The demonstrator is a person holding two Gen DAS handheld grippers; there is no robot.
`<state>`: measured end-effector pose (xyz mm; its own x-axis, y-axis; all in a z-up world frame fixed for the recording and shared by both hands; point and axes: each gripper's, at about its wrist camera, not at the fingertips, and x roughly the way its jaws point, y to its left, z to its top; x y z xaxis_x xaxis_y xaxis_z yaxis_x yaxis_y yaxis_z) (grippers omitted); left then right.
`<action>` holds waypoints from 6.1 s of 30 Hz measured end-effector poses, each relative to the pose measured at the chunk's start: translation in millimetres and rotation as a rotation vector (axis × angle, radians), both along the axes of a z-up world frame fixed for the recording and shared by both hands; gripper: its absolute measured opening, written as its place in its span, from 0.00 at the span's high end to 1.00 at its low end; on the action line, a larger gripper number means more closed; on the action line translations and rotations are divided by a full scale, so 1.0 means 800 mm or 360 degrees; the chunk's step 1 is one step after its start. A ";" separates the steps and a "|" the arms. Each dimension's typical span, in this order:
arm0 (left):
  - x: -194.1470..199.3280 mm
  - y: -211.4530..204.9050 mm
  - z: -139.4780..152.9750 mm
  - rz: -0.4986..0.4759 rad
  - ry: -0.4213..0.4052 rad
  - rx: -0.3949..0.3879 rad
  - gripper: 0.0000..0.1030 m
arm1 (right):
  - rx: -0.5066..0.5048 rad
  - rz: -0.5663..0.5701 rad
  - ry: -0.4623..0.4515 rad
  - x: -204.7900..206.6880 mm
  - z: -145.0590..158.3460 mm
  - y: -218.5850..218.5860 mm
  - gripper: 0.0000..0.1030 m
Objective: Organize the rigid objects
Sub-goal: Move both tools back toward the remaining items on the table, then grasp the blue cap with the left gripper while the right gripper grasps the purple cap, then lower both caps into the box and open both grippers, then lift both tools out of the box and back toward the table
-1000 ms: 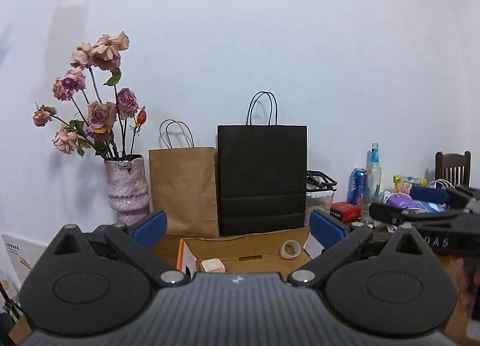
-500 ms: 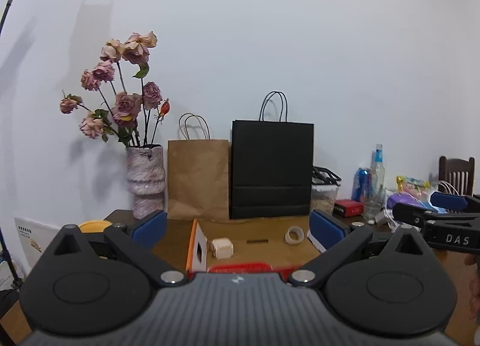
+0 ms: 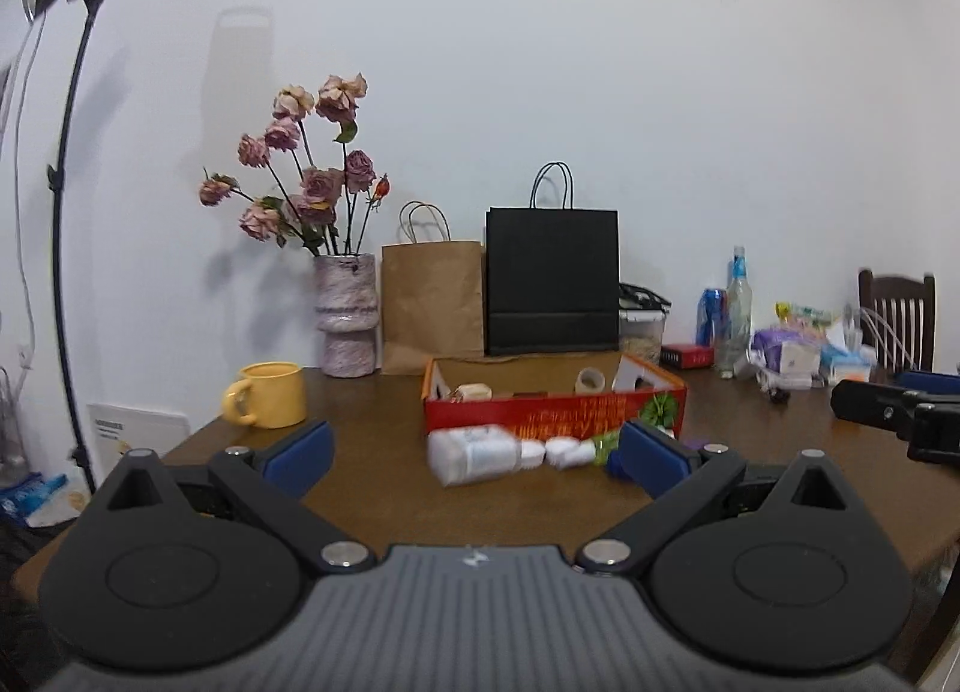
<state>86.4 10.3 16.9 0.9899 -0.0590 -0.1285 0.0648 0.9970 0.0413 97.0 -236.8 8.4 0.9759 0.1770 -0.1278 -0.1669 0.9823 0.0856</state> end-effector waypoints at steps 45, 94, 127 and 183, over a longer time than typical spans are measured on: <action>0.389 -0.148 -0.102 -0.0431 0.0698 0.0126 0.26 | -0.0220 0.0261 0.0724 0.365 -0.086 -0.075 0.21; -0.013 -0.048 0.020 -0.0107 0.0057 -0.0069 0.49 | -0.0154 0.0095 0.0004 -0.023 0.027 0.003 0.49; 0.368 -0.037 0.043 -0.0091 0.0229 -0.0134 0.49 | -0.0096 0.0163 0.0166 0.363 0.047 0.019 0.49; 0.503 -0.017 0.189 -0.0142 0.0368 -0.0058 0.01 | -0.0315 0.0118 0.0541 0.550 0.207 0.027 0.18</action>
<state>488.8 -3.7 168.1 0.9251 -0.1535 -0.3473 0.1560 0.9875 -0.0210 537.0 -215.4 174.2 0.8577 0.1848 -0.4797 -0.2326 0.9717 -0.0416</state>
